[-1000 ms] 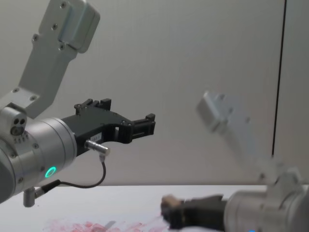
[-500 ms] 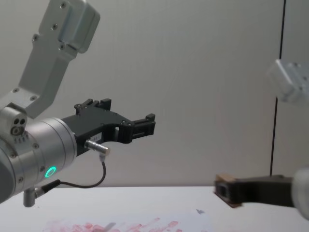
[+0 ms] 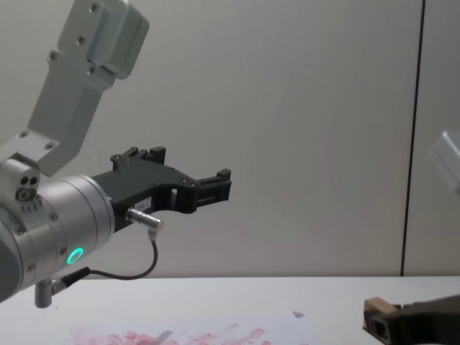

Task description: Use the one hand to pick up the stamp and affix it onto the A4 paper.

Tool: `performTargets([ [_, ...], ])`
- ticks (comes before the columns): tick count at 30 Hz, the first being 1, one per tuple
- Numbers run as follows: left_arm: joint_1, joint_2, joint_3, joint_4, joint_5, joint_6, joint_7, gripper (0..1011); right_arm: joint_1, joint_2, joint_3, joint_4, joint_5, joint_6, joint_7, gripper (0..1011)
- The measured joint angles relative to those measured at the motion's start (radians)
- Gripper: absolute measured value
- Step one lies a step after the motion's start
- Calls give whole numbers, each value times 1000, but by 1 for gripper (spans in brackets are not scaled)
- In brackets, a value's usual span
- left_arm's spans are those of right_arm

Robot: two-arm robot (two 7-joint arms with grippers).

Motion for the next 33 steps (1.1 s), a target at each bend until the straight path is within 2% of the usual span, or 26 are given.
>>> performTargets([
  [13,0,0,0,0,0,0,0,1002,17,1,-8,73,-62,-24,18,220],
  [23,0,0,0,0,0,0,0,1001,26,-4,-12,105,-85,-39,18,239],
  [33,0,0,0,0,0,0,0,1001,30,-6,-14,122,-96,-46,18,559],
])
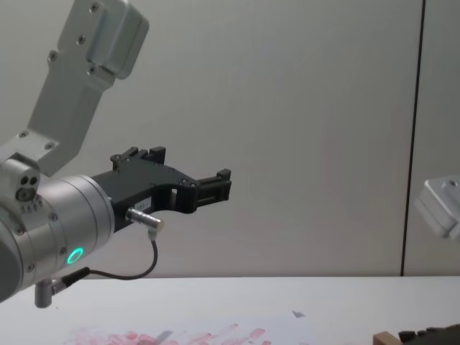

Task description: Use the one hand to pick up the stamp and affix it onto the A4 paper.

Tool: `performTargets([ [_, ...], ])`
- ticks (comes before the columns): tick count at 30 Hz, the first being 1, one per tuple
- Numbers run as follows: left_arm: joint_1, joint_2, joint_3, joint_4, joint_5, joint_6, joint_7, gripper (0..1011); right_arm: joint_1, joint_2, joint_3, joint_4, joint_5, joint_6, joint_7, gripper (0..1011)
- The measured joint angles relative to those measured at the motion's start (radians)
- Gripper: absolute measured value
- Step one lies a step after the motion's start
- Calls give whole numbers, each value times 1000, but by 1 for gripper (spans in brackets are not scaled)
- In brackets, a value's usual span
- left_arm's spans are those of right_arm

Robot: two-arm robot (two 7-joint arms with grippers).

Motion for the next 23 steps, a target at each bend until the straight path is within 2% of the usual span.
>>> performTargets([
  [2,0,0,0,0,0,0,0,1001,0,0,0,1,-1,-1,0,617],
  [3,0,0,0,0,0,0,0,1001,1,0,0,3,-2,-1,0,679],
  [5,0,0,0,0,0,0,0,1001,1,0,0,4,-3,-2,0,708],
  [10,0,0,0,0,0,0,0,1001,1,-1,-1,7,-5,-3,-1,881],
  [14,0,0,0,0,0,0,0,1001,2,-1,-1,8,-6,-3,-1,978],
  [23,0,0,0,0,0,0,0,1001,3,-2,-2,10,-7,-4,-1,1001],
])
